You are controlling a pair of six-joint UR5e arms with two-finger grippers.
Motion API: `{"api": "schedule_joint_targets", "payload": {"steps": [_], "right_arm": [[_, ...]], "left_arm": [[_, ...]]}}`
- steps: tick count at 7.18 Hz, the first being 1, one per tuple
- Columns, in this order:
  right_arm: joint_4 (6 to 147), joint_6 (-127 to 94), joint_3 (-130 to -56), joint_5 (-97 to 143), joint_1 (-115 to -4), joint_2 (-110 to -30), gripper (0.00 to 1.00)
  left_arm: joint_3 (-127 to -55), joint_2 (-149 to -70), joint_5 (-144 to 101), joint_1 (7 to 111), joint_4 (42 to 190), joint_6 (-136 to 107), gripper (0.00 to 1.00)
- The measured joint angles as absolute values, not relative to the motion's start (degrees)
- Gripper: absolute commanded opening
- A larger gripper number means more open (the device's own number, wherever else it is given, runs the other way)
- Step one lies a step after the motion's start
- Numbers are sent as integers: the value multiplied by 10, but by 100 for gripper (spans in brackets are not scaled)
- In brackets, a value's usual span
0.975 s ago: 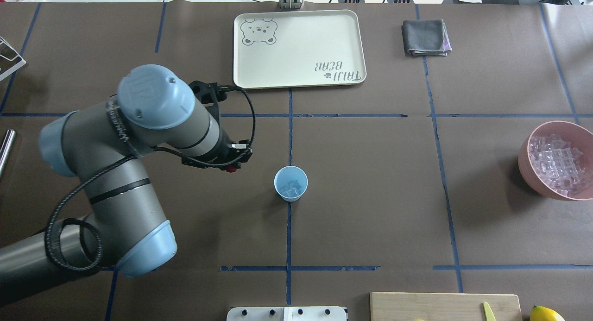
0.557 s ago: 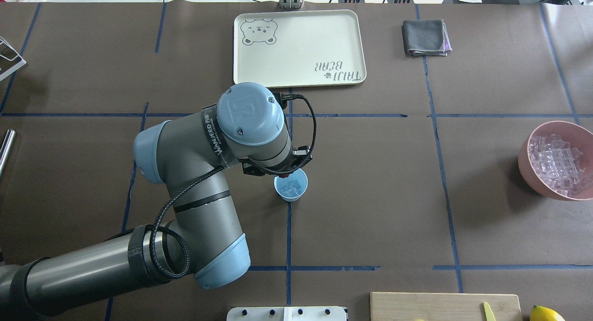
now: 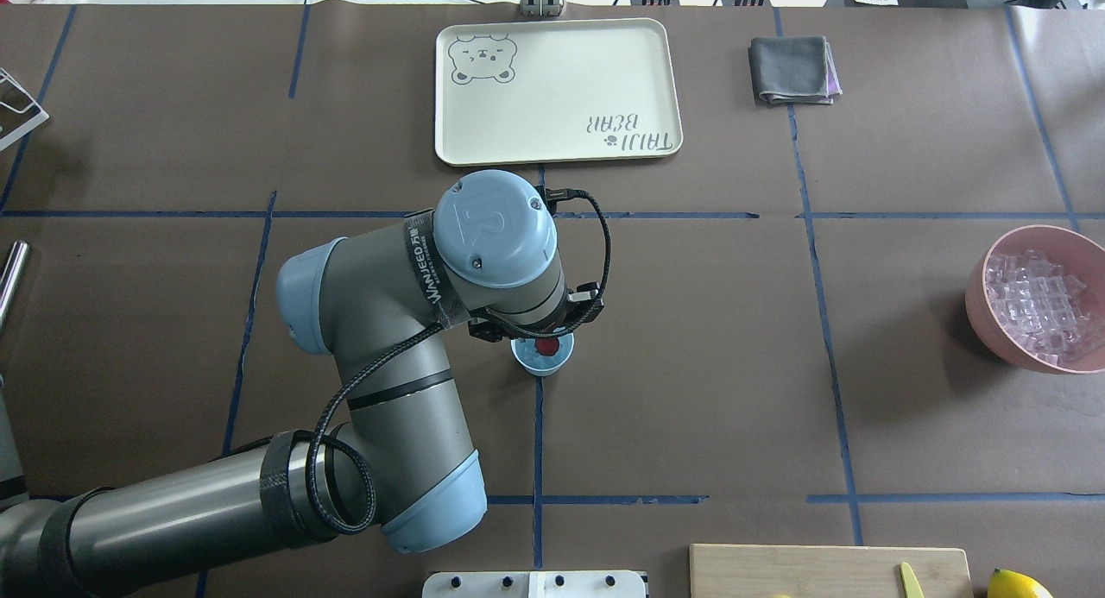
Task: Mash ice and strawberries in cup
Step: 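Open the left gripper to drop the strawberry into the cup, then withdraw the left gripper from the cup toward the steel muddler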
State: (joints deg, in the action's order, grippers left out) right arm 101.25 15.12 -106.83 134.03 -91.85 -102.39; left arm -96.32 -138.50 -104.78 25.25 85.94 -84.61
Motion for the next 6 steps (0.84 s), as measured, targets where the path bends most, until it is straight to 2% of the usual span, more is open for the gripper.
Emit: {"api": "schedule_joint_targets", "payload": {"steps": [3,6], "right_arm": [[1013,152,-1069,1340,-918,-1024,99],[1013,155,-1069,1340,-918,-1023,99]], "left_arm": [[-986,-1363,-1051,255,849,-815,100],[-1146,-1223,-1069,312,773,-632,99]]}}
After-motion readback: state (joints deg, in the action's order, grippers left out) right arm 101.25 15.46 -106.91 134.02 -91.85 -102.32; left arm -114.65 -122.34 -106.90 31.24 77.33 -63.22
